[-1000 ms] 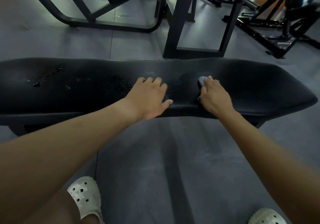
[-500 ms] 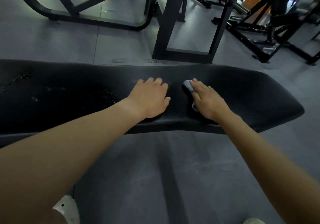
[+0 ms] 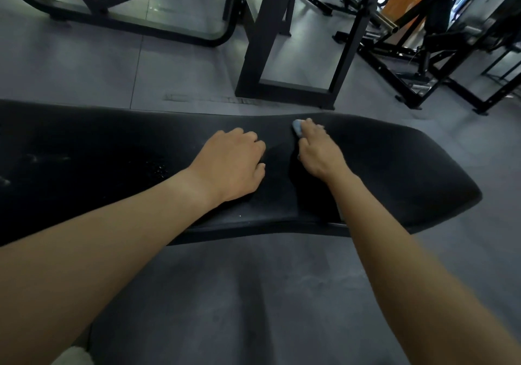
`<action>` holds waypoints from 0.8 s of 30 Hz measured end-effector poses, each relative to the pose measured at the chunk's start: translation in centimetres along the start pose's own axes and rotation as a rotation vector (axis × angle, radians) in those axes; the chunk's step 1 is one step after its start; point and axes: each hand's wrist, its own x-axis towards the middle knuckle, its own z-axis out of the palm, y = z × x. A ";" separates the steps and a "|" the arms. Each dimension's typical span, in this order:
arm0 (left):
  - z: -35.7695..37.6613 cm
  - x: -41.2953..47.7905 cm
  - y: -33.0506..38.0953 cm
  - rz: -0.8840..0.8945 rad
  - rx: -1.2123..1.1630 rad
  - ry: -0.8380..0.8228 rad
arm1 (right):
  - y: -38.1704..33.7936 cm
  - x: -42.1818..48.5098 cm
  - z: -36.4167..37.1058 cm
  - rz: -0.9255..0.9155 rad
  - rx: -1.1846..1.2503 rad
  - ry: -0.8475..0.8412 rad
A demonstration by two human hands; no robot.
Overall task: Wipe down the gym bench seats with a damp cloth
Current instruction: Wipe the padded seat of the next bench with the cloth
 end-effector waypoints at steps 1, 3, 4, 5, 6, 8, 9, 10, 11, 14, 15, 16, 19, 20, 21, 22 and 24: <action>0.0 0.2 0.0 -0.006 -0.004 0.011 | -0.3 -0.4 0.2 -0.064 -0.003 -0.027; -0.1 0.7 0.1 -0.015 -0.007 0.030 | -0.3 -1.0 0.3 -0.162 0.001 -0.066; -0.1 0.8 0.2 -0.018 -0.012 0.036 | -0.1 -1.3 0.1 -0.199 -0.006 -0.084; 0.0 0.9 0.2 -0.019 -0.017 0.039 | 0.4 -1.2 -0.2 -0.227 -0.026 -0.103; 0.0 1.0 0.2 -0.017 -0.018 0.045 | 1.0 -0.8 -0.6 -0.240 -0.057 -0.116; 0.1 1.0 -0.1 -0.008 -0.023 0.056 | 2.3 0.6 -1.5 -0.188 -0.104 -0.122; 0.2 0.9 -0.3 -0.004 -0.030 0.058 | 2.8 1.3 -1.9 -0.122 -0.105 -0.107; 0.2 0.8 -0.6 -0.001 -0.036 0.060 | 3.2 1.7 -2.2 -0.048 -0.094 -0.080; 0.4 0.7 -0.7 0.005 -0.040 0.063 | 3.3 2.1 -2.3 0.014 -0.076 -0.045; 0.6 0.6 -1.2 0.029 -0.057 0.070 | 2.6 2.5 -1.4 0.100 -0.023 0.039; 0.6 0.6 -1.3 0.035 -0.069 0.071 | 2.0 2.5 -0.9 0.099 -0.012 0.044; 0.6 0.7 -1.3 0.041 -0.079 0.072 | 1.2 2.4 -0.6 0.087 -0.003 0.034; 0.3 0.9 -1.3 0.051 -0.083 0.082 | -1.2 0.9 0.4 -0.051 0.010 -0.022; 0.3 1.0 -1.3 0.052 -0.085 0.089 | -1.6 0.0 0.6 -0.125 0.008 -0.041; 0.2 1.0 -1.2 0.055 -0.084 0.093 | -1.8 -0.8 0.8 -0.189 0.008 -0.058; 0.2 1.0 -1.2 0.059 -0.081 0.094 | -1.7 -1.2 0.8 -0.233 0.007 -0.072; 0.2 1.0 -1.4 0.066 -0.093 0.088 | -0.7 -0.6 0.2 -0.235 -0.015 -0.079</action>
